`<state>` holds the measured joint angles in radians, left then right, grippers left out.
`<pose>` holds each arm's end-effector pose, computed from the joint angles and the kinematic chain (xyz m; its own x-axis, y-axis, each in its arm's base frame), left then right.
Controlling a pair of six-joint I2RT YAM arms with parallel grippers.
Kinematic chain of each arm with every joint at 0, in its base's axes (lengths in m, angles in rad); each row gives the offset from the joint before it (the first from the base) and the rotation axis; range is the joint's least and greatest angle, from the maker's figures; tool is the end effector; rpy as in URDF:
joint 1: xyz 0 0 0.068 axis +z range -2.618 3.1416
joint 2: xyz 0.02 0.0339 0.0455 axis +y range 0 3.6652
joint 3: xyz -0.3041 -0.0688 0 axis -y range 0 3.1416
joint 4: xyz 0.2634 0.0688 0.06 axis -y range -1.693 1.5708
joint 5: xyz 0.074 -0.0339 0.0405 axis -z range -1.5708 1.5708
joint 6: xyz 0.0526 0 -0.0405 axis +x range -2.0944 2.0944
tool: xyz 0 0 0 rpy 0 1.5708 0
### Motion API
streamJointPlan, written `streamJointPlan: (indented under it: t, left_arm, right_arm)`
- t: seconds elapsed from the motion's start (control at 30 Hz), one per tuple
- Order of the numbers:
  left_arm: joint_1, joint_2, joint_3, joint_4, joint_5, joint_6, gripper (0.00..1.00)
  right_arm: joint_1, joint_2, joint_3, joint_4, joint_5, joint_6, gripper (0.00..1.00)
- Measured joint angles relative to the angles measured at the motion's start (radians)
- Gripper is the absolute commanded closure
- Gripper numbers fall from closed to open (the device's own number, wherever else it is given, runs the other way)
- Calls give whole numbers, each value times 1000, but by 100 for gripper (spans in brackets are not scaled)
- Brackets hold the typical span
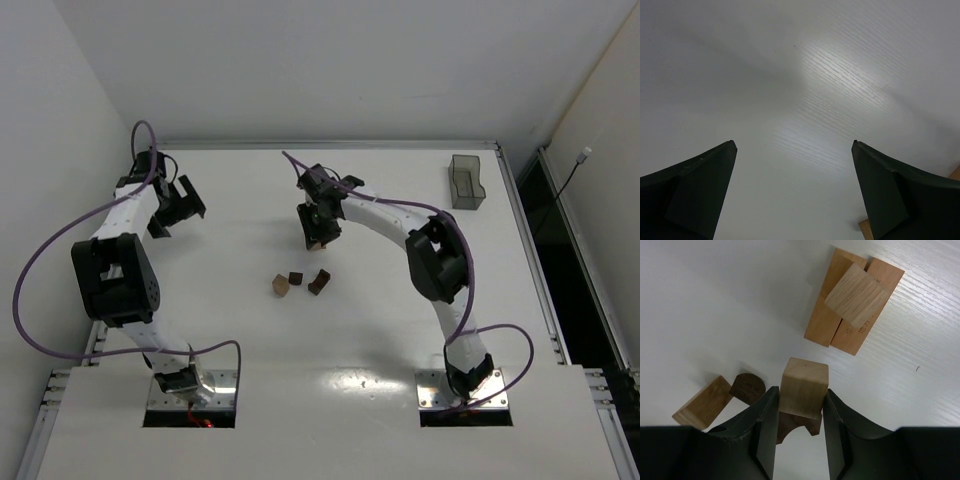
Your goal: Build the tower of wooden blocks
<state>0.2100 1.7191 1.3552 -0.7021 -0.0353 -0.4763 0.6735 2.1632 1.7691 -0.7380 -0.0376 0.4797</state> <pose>0.3846 0.0839 0.2658 -0.6576 -0.6087 -0.4440 -0.5925 0.7818 -0.1943 0.3973 0.3195 0.2055 -0.9212 -0.1450 -0.3611 -0.2374 0.9447 0.2262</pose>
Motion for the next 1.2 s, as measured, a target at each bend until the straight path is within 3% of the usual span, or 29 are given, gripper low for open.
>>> streamJointPlan:
  t: [1.2]
  left_arm:
    - [0,19,24,0,-2,0,0]
  right_arm:
    - [-43,122,59,37,8,-5,98]
